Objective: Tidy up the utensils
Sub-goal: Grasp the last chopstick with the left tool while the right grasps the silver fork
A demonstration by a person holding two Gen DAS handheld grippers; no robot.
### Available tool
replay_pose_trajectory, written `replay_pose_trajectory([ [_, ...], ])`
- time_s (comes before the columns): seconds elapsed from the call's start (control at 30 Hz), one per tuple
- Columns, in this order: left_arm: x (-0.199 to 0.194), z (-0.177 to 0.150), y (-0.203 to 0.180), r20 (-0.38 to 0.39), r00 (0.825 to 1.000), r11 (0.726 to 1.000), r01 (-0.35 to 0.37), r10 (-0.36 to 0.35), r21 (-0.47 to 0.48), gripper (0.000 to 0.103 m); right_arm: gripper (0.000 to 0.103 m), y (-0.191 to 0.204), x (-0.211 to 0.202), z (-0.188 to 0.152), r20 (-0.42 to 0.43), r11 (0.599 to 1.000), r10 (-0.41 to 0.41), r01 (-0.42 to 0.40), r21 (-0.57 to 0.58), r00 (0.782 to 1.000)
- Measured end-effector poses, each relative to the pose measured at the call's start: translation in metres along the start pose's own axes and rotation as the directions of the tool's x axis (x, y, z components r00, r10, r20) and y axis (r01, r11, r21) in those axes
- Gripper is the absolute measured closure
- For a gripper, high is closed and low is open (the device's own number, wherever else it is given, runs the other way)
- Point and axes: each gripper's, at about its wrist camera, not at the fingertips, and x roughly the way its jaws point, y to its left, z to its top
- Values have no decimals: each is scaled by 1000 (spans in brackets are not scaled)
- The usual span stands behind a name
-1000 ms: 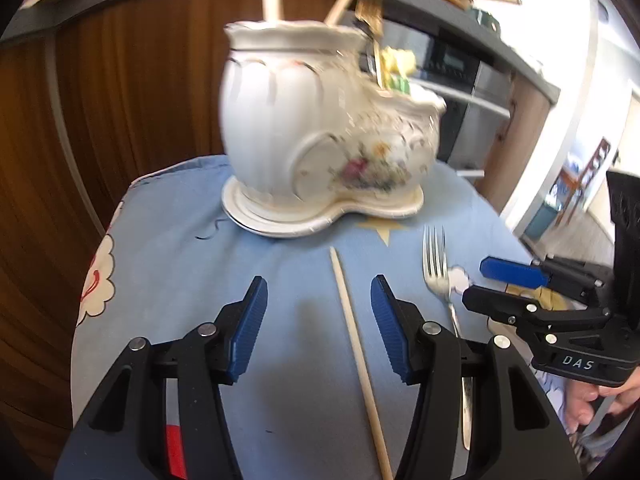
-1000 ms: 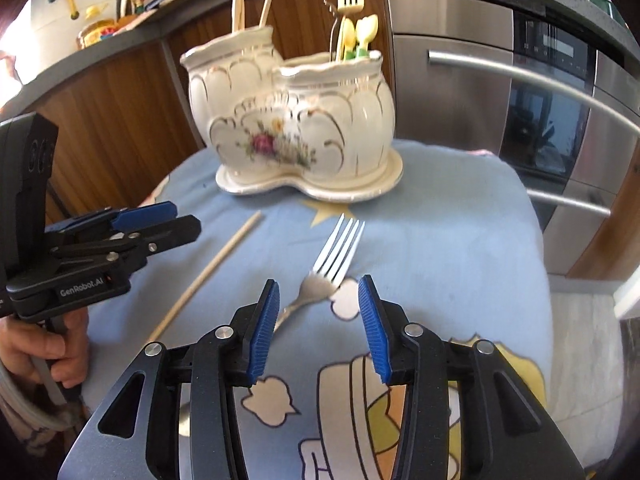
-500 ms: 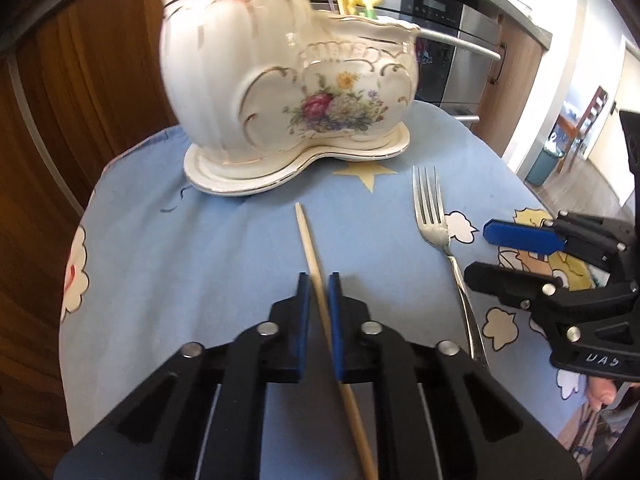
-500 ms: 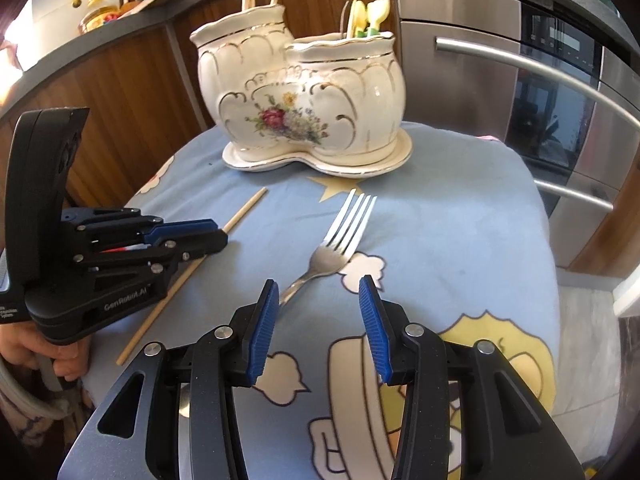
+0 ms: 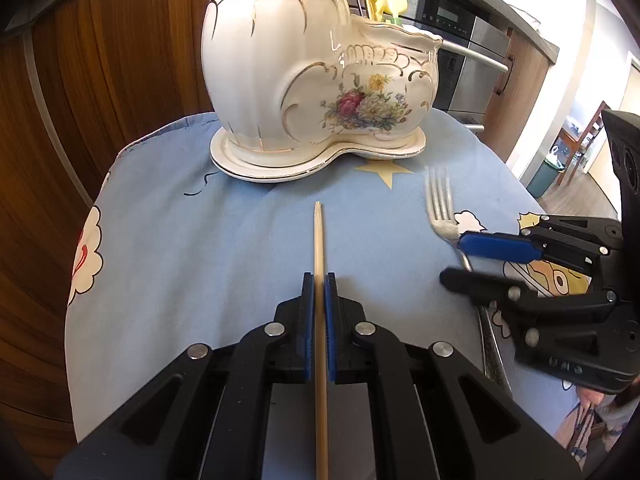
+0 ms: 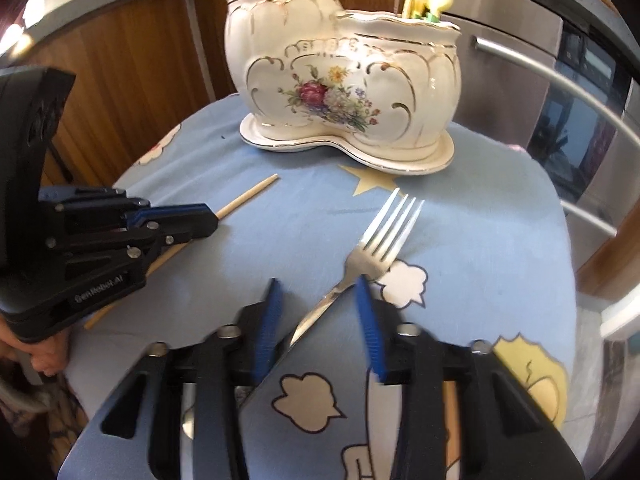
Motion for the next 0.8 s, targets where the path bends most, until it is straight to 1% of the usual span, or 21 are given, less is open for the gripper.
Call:
replay_pose_trajectory([
  [0.13, 0, 1, 2, -9, 1000, 1000, -4, 5, 7, 98, 85, -10, -2, 2, -30, 999, 40, -41, -30, 999],
  [0.27, -2, 1, 8, -22, 1000, 1000, -5, 5, 5, 98, 93, -20, -6, 1, -75, 996, 43, -48, -74, 996],
  [0.37, -4, 1, 11, -41, 999, 1000, -2, 3, 21, 98, 95, -26, -8, 1, -112, 993, 34, -46, -109, 993],
  [0.47, -4, 5, 12, -92, 996, 998, 9, -4, 58, 98, 95, -33, -9, 4, -174, 987, 39, -64, -145, 984],
  [0.6, -1, 14, 9, -181, 983, 991, 37, -14, 126, 98, 95, -40, -4, 13, -276, 978, 48, -102, -184, 960],
  [0.67, 1, 20, 10, -232, 972, 988, 57, -22, 143, 97, 95, -42, 1, 19, -327, 973, 60, -128, -193, 943],
  [0.8, 5, 28, 9, -308, 951, 984, 73, -21, 160, 96, 94, -38, 6, 27, -389, 965, 58, -152, -215, 919],
])
